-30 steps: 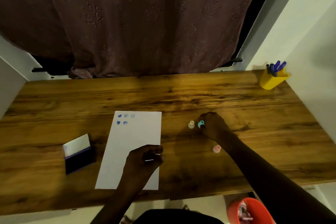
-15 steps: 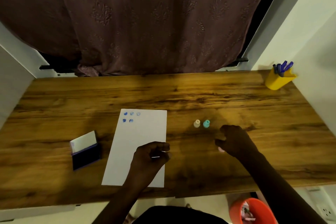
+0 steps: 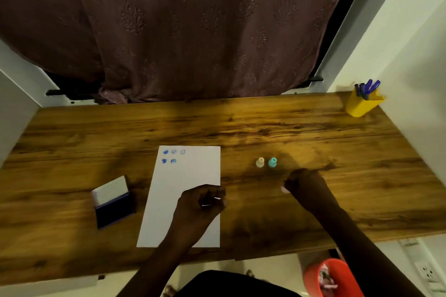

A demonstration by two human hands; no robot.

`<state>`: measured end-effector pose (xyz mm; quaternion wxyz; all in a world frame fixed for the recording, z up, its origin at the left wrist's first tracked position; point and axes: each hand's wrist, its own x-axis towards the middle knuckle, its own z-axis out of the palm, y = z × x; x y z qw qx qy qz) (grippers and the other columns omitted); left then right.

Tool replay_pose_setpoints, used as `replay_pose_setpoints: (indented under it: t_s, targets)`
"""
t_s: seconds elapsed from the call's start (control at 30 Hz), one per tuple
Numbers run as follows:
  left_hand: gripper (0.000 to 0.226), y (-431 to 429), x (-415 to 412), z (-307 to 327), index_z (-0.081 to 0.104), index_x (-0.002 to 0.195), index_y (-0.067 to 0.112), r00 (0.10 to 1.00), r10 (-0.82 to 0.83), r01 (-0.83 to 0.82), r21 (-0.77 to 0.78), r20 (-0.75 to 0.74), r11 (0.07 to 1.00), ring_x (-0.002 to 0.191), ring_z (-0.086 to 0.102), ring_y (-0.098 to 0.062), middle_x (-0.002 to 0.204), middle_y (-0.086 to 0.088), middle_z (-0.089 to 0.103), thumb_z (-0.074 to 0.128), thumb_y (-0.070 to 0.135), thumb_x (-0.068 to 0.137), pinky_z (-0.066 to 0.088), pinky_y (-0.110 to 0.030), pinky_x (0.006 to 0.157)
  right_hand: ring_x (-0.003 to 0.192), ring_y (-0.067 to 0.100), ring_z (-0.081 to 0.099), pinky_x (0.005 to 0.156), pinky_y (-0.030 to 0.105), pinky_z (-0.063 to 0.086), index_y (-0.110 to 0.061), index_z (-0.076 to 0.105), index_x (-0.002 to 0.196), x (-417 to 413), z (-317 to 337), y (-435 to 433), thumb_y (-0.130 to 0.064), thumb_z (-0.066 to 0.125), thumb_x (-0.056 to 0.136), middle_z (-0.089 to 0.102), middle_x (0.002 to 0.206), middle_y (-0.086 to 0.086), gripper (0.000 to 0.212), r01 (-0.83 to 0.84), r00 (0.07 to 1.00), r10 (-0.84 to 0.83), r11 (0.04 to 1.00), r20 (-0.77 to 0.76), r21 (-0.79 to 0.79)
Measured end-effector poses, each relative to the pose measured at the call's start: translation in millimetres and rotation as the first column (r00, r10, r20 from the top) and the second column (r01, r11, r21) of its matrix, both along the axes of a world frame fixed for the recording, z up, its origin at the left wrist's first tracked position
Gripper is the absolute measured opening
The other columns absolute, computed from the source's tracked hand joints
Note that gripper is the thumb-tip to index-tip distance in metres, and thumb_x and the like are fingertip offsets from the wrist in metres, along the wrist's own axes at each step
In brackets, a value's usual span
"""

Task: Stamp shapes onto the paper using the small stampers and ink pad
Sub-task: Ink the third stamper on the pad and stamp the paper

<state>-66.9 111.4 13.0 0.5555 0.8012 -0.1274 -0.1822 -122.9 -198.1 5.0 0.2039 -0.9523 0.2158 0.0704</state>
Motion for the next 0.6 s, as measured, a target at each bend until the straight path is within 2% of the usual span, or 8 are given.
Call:
replay_pose_setpoints:
  t_s: [0.07,0.13,0.23,0.3,0.4,0.47,0.53,0.6]
  targets:
    - [0.027,1,0,3,0.075,0.091,0.048,1.0,0.008,-0.008,-0.032,0.004,0.999,0.096,0.075,-0.001,0.098,0.025,0.078,0.083,0.023,0.084,0.054,-0.018,0.088,0.067,-0.004,0.069,0.063,0.01,0.049,-0.032,0.077,0.072,3,14,11,-0.028,0.076,0.087,0.073,0.068,-0.023,0.016,0.007,0.996,-0.024,0.983,0.086,0.186]
    - [0.029,3,1,6,0.076,0.09,0.05,1.0,0.016,-0.016,-0.051,0.004,0.999,0.097,0.075,0.0,0.098,0.025,0.078,0.082,0.022,0.084,0.054,-0.018,0.089,0.063,-0.012,0.066,0.059,0.004,0.043,-0.038,0.075,0.063,7,34,32,-0.031,0.074,0.089,0.069,0.062,-0.03,0.027,0.009,0.988,-0.063,0.935,0.141,0.354]
    - [0.025,6,1,12,0.077,0.098,0.044,0.999,0.019,-0.024,-0.103,-0.047,0.994,0.098,0.075,-0.003,0.1,0.02,0.08,0.082,0.024,0.084,0.06,-0.033,0.095,0.062,0.005,0.07,0.061,0.018,0.051,-0.026,0.08,0.074,14,45,65,-0.045,0.072,0.088,0.076,0.068,-0.001,0.025,0.065,0.982,-0.16,0.782,0.1,0.621]
    - [0.029,10,0,16,0.077,0.108,0.037,0.996,0.015,-0.029,-0.163,-0.085,0.986,0.1,0.077,-0.009,0.103,0.013,0.081,0.084,0.027,0.082,0.06,-0.044,0.097,0.058,0.007,0.067,0.058,0.019,0.051,-0.021,0.079,0.08,18,51,90,-0.05,0.069,0.088,0.075,0.068,0.003,0.032,0.047,0.987,-0.139,0.731,0.081,0.68]
    - [0.037,18,0,20,0.078,0.111,0.036,0.994,0.047,-0.067,-0.217,-0.095,0.974,0.098,0.078,-0.019,0.102,0.005,0.082,0.088,0.034,0.076,0.06,-0.049,0.096,0.056,0.005,0.067,0.054,0.012,0.05,-0.021,0.078,0.08,24,58,125,-0.049,0.067,0.091,0.075,0.069,0.002,0.032,-0.018,0.994,-0.071,0.665,0.088,0.747]
    - [0.035,27,2,21,0.077,0.105,0.047,0.993,0.085,-0.1,-0.215,-0.078,0.972,0.092,0.079,-0.021,0.099,0.006,0.082,0.086,0.024,0.079,0.062,-0.046,0.091,0.057,0.006,0.069,0.055,0.013,0.053,-0.019,0.079,0.082,30,62,144,-0.046,0.067,0.091,0.077,0.071,0.002,0.031,-0.039,0.995,-0.047,0.648,0.091,0.761]
    - [0.045,38,4,20,0.075,0.101,0.053,0.994,0.092,-0.105,-0.22,-0.065,0.97,0.087,0.08,-0.022,0.096,0.01,0.082,0.082,0.012,0.083,0.065,-0.04,0.083,0.058,0.008,0.069,0.056,0.016,0.055,-0.017,0.08,0.087,36,63,160,-0.043,0.066,0.093,0.078,0.073,0.003,0.03,-0.052,0.996,-0.023,0.639,0.087,0.767]
    - [0.041,50,5,21,0.076,0.098,0.053,0.991,0.116,-0.127,-0.215,-0.06,0.968,0.085,0.079,-0.02,0.093,0.012,0.082,0.082,0.015,0.083,0.064,-0.033,0.076,0.06,0.01,0.07,0.056,0.018,0.056,-0.015,0.079,0.088,42,64,174,-0.041,0.066,0.094,0.078,0.075,0.006,0.029,-0.059,0.997,0.0,0.624,0.075,0.779]
